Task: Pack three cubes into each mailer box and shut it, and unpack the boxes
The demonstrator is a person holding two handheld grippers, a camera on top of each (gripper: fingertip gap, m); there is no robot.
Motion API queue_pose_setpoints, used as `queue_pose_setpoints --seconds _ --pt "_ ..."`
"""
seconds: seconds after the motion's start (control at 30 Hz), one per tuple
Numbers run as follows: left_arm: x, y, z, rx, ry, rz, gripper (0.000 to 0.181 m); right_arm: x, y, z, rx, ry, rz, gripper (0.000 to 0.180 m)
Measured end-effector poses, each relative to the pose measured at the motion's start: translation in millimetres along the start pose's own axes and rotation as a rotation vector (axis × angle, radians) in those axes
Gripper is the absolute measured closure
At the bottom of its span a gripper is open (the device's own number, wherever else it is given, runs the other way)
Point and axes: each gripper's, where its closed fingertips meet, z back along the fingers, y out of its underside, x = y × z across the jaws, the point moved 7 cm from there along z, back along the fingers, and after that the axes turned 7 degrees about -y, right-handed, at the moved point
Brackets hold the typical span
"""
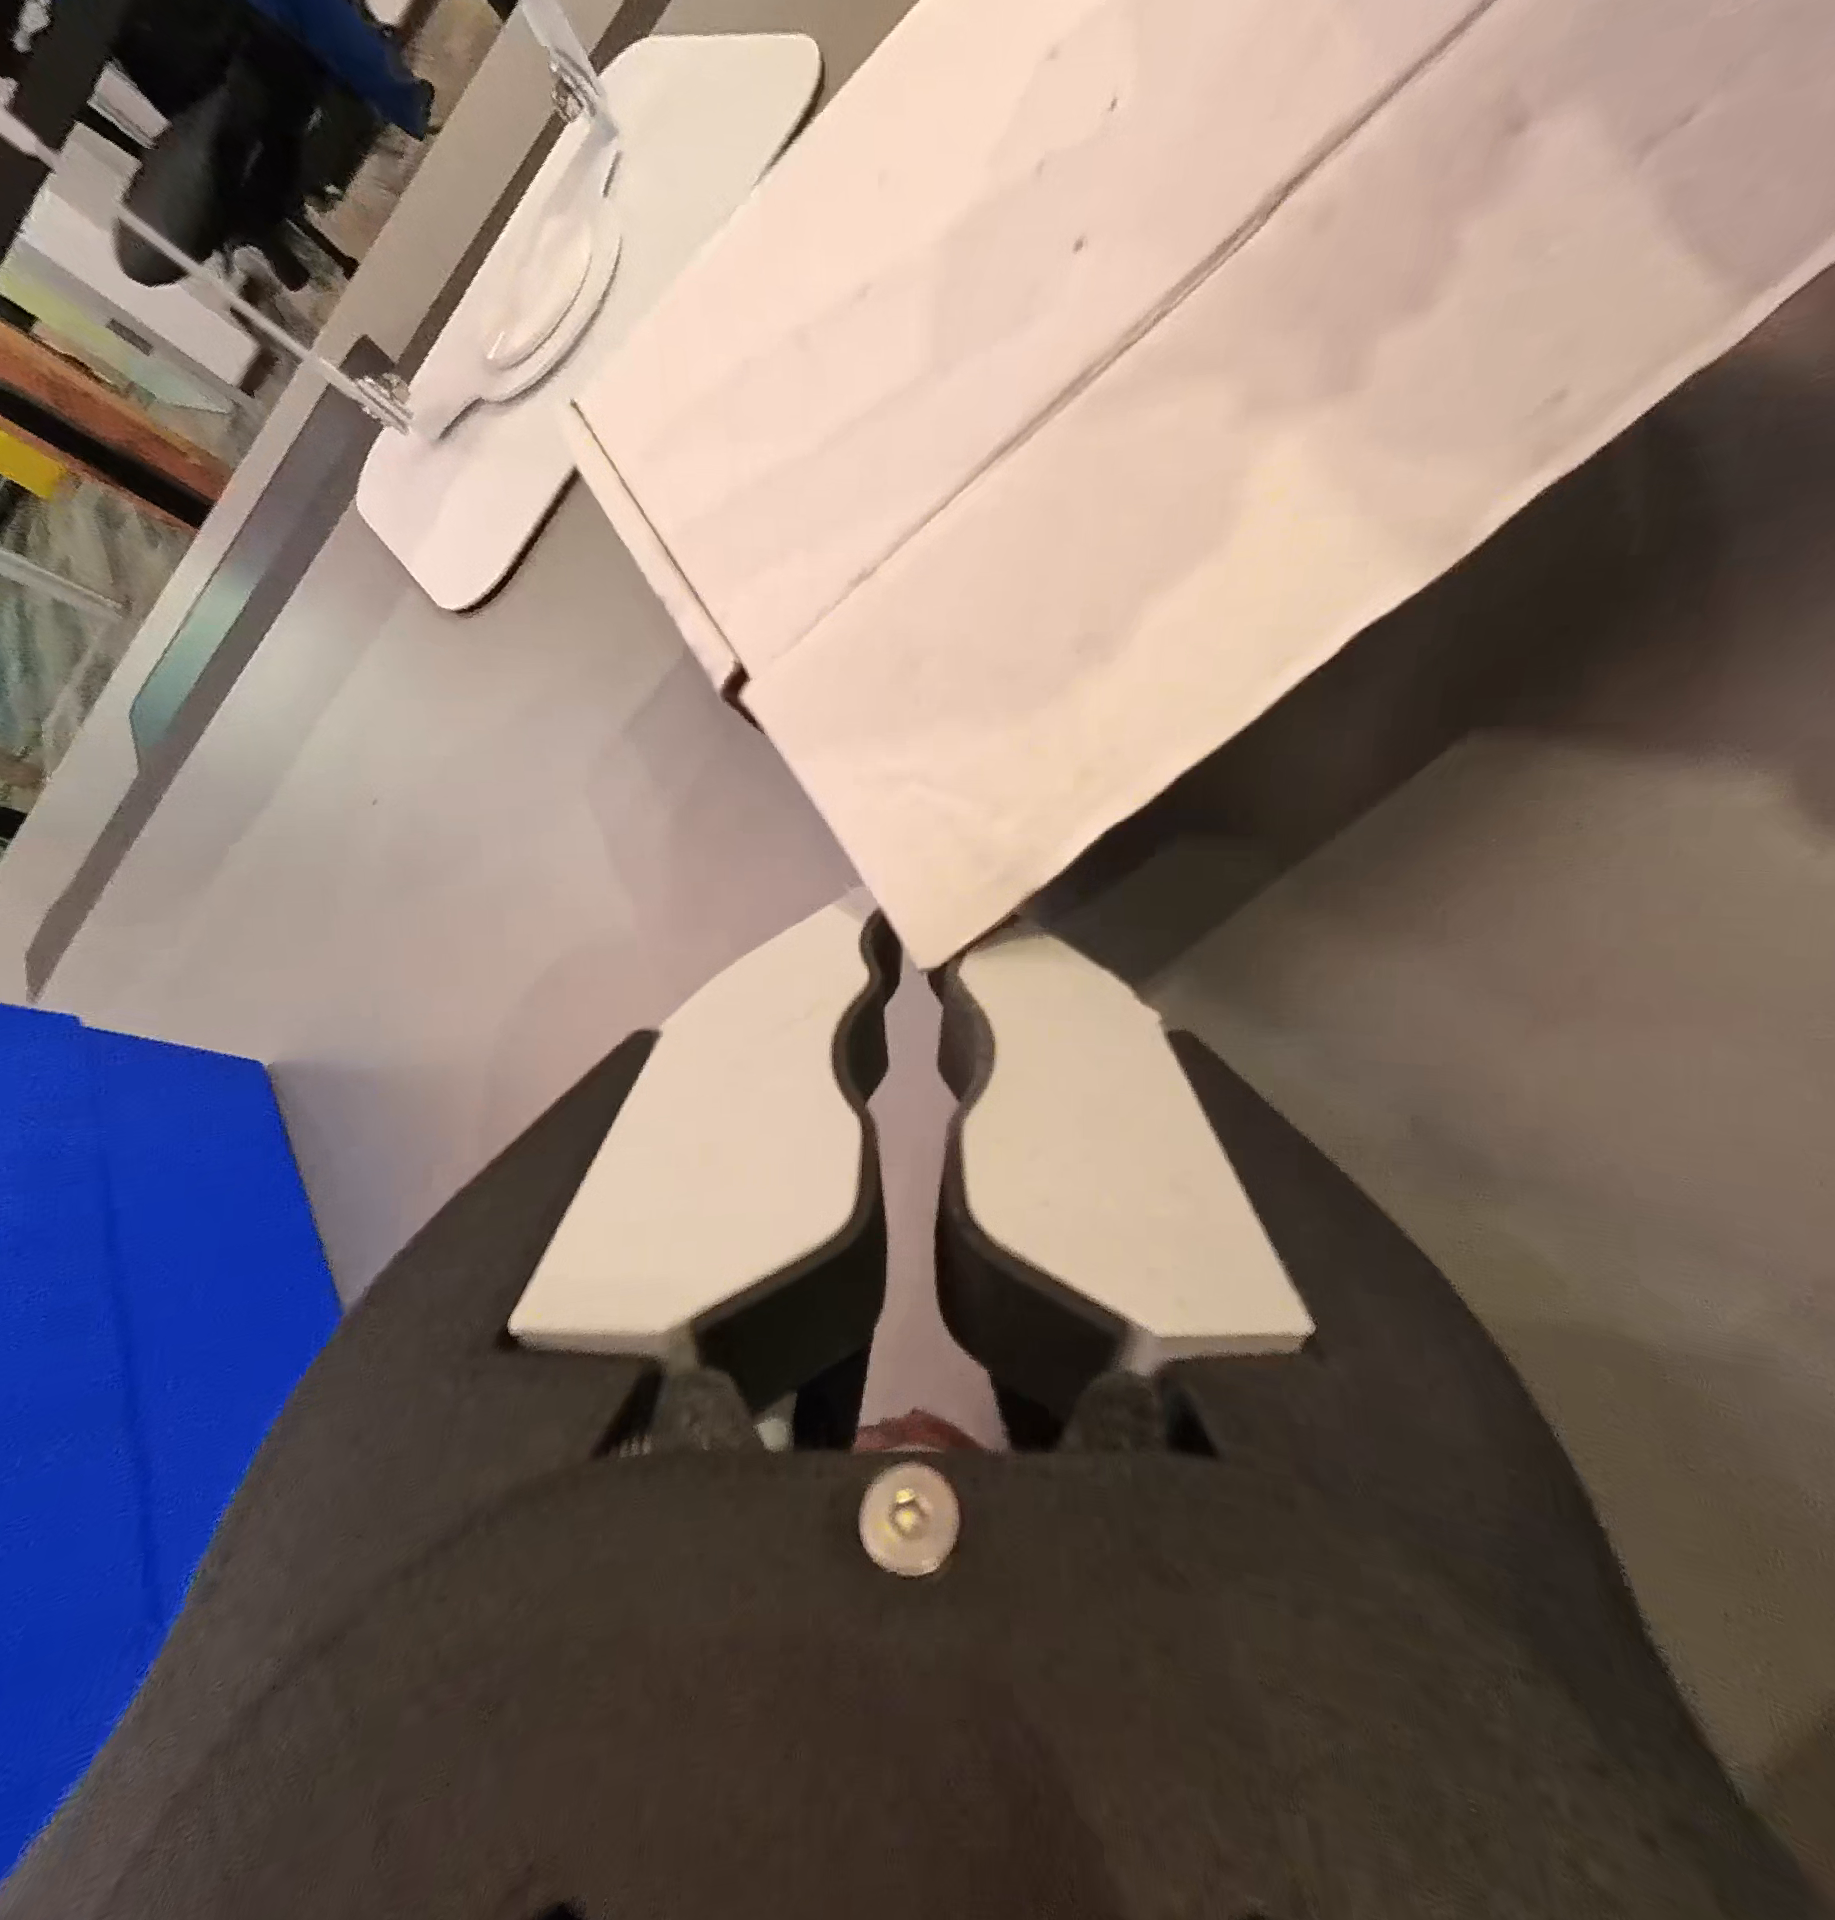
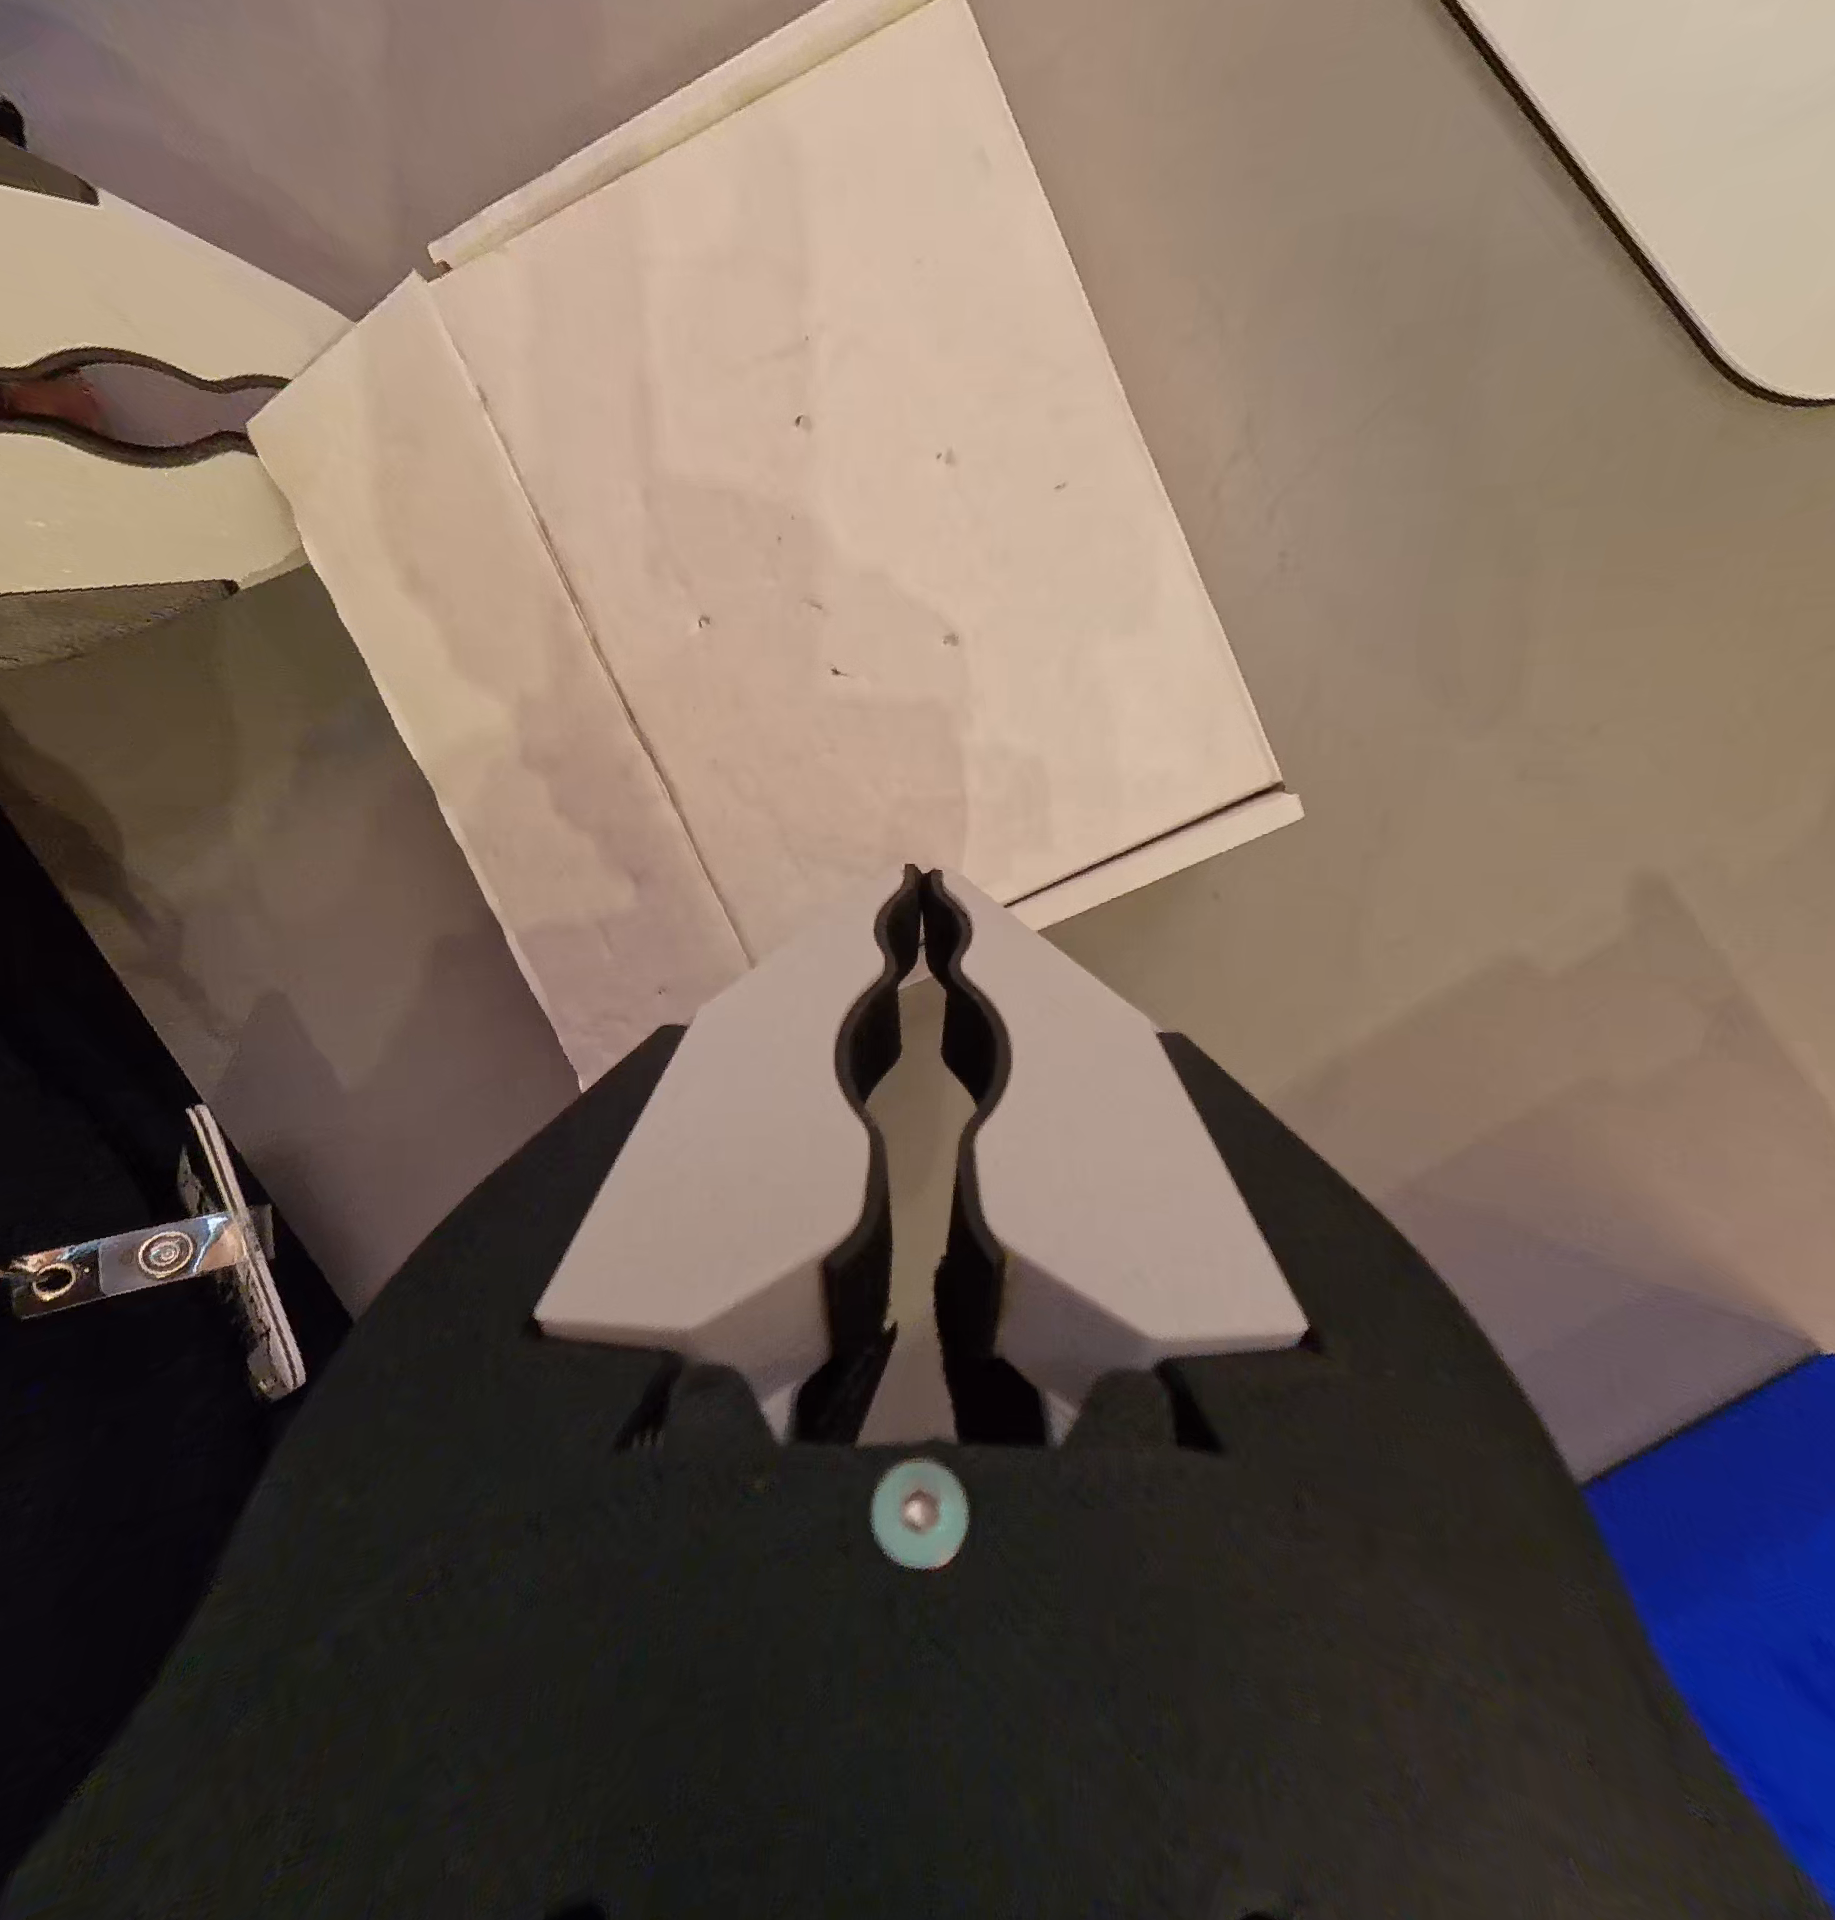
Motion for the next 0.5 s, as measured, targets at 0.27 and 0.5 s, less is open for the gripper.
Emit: queue_pose_setpoints --seconds 0.27,0.5 --pt "3 4 -10 0.073 0.1 0.067 0.178 1 -2 -1 0.0 0.003 0.014 0.18" --pt "11 5 -17 0.104 0.101 0.102 0.181 2 0 -1 -0.005 -0.002 0.012 0.18"
